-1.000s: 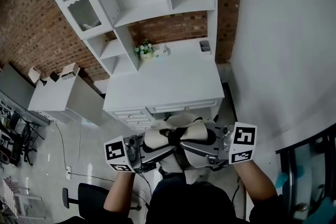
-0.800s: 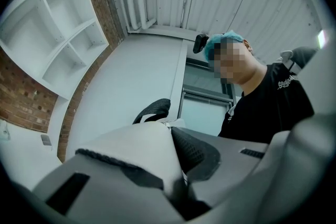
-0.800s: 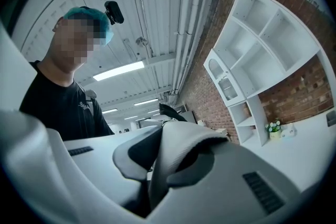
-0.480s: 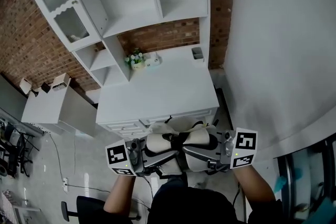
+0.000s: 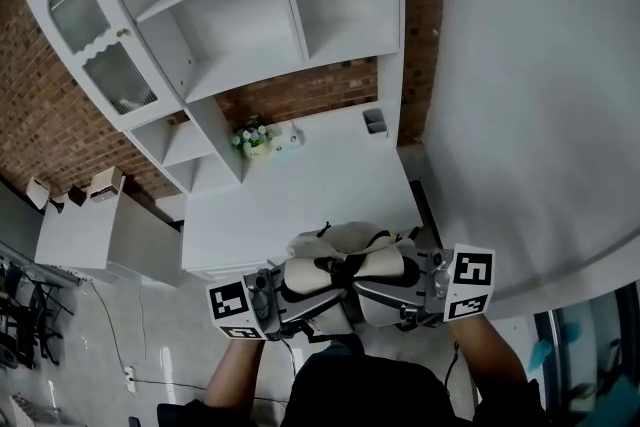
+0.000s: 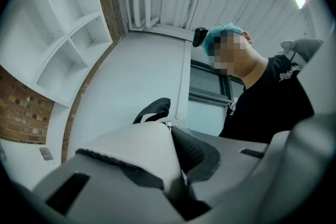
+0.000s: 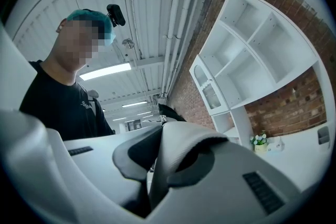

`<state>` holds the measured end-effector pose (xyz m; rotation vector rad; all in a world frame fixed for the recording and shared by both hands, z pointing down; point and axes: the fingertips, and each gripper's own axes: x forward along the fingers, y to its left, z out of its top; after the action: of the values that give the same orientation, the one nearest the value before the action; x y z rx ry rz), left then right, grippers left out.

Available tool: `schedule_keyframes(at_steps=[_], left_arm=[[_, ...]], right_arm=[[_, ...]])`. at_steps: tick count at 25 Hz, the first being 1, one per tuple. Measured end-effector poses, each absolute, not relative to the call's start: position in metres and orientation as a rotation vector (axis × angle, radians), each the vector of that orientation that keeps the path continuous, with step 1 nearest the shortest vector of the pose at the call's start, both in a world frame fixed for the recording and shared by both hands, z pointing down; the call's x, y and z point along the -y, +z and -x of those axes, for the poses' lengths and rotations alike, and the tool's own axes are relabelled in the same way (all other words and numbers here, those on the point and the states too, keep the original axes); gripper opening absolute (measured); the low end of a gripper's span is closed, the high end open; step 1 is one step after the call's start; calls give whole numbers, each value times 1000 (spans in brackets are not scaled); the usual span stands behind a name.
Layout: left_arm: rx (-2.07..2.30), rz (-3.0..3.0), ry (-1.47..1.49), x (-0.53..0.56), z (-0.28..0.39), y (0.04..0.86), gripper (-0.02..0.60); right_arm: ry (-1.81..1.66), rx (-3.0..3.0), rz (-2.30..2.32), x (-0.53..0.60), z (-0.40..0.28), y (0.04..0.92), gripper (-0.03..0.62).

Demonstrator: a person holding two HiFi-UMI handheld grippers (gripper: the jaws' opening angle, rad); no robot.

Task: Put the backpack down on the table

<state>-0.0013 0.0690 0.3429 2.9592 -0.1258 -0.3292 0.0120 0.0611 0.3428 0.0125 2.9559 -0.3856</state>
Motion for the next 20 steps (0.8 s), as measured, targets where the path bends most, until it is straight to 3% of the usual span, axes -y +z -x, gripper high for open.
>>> schedule_keyframes(at_steps=[20], left_arm=[[0,-3007,-325,70,84,323,55]], right_arm=[[-363,-2932,124,77,70,323,49]])
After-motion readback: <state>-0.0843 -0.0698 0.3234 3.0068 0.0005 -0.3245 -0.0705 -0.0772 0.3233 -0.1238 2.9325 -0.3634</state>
